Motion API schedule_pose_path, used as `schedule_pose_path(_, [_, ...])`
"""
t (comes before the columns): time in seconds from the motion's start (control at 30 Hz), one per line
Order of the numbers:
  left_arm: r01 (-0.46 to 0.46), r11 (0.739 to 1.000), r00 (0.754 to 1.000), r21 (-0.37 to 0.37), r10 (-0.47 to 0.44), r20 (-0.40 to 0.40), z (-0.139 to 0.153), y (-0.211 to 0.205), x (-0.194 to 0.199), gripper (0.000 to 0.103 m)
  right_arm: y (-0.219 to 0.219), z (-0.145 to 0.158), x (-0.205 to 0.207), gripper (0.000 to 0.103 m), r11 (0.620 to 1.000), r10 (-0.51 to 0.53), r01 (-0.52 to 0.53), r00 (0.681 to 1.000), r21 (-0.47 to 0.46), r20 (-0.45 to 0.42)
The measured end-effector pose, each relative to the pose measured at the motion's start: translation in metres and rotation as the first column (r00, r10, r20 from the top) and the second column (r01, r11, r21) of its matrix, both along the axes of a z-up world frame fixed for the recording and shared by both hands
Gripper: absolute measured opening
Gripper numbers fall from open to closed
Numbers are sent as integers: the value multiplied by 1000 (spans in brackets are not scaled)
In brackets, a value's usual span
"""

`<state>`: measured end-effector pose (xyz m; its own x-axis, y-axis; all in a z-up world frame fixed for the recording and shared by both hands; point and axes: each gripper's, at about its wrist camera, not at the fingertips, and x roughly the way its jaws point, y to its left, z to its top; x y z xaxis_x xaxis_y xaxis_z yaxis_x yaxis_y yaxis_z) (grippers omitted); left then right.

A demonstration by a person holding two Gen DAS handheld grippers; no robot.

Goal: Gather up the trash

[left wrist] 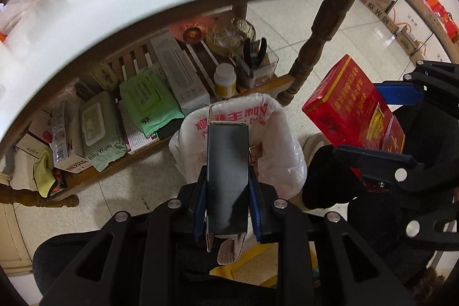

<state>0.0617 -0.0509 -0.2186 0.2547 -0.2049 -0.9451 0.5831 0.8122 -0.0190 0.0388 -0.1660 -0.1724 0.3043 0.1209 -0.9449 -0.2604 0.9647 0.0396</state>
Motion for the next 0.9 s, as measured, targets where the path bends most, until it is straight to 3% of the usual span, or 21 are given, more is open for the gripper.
schedule_pose_path(0.43, [-50,999,982,7,50,-183,-76,-4,30,26,-7,-72,30,56,1000,-27,28,994,2,-110])
schedule_pose_path(0.57, [-62,998,959,-15,56,-280,-98,-5,43,26,-10,-96,45,56,999,-36,36,989,1,-140])
schedule_pose_path(0.9, [-132,990,912,57,144,-385,-157,-11,70,26,-24,-169,76,56,994,-97,110,959,31,-267])
